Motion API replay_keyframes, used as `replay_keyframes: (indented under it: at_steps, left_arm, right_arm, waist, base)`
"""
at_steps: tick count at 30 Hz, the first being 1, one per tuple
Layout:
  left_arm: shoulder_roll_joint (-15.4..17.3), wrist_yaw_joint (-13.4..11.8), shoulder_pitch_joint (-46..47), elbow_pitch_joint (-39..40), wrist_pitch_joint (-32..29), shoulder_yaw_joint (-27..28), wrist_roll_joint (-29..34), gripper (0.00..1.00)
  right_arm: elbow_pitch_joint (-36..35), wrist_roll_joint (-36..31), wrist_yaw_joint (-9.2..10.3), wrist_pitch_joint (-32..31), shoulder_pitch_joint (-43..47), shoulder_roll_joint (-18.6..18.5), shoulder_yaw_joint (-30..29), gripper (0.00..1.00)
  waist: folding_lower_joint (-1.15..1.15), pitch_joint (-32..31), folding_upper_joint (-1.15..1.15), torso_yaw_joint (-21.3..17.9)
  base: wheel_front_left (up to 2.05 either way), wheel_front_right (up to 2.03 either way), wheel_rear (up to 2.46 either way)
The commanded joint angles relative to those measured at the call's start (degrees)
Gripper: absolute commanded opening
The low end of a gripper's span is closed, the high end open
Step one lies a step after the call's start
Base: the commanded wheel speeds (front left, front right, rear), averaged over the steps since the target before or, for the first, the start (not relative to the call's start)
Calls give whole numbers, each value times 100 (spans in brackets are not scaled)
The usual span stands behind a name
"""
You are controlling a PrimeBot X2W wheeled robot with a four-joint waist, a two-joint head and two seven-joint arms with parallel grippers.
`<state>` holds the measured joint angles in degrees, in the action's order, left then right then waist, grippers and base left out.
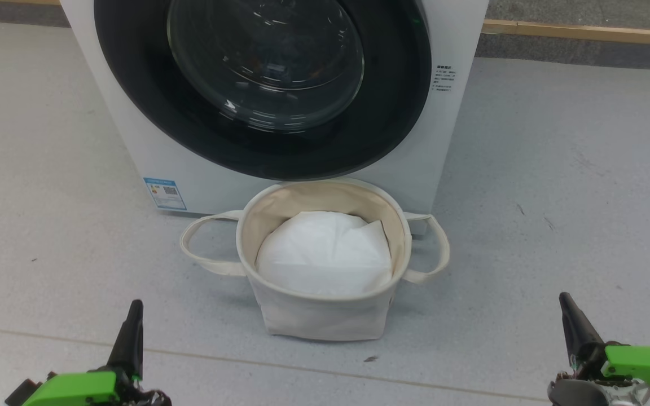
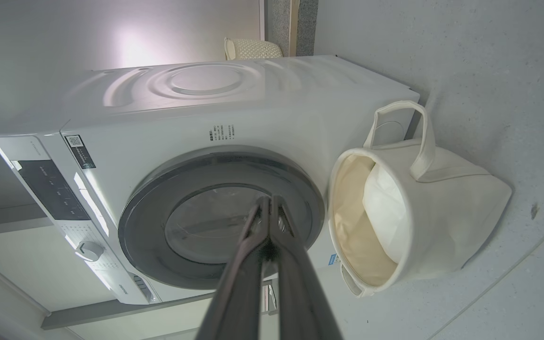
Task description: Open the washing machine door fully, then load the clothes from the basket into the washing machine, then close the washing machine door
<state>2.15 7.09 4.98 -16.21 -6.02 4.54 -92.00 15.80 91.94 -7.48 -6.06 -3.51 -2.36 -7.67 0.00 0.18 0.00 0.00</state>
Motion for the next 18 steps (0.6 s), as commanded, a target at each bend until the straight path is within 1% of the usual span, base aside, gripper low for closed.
replay_keyframes:
  at_steps: [1, 18]
  left_arm:
    - [73, 40, 121, 217, -46, 196, -19, 0]
    - [73, 40, 121, 217, -46, 196, -19, 0]
  right_arm:
    - [-178, 18, -1, -47, -268, -53, 110, 0]
    - [-178, 18, -1, -47, -268, -53, 110, 0]
  waist:
    - [0, 0, 0, 0]
    - [0, 0, 0, 0]
  base:
    - [0, 0, 0]
    - [0, 0, 0]
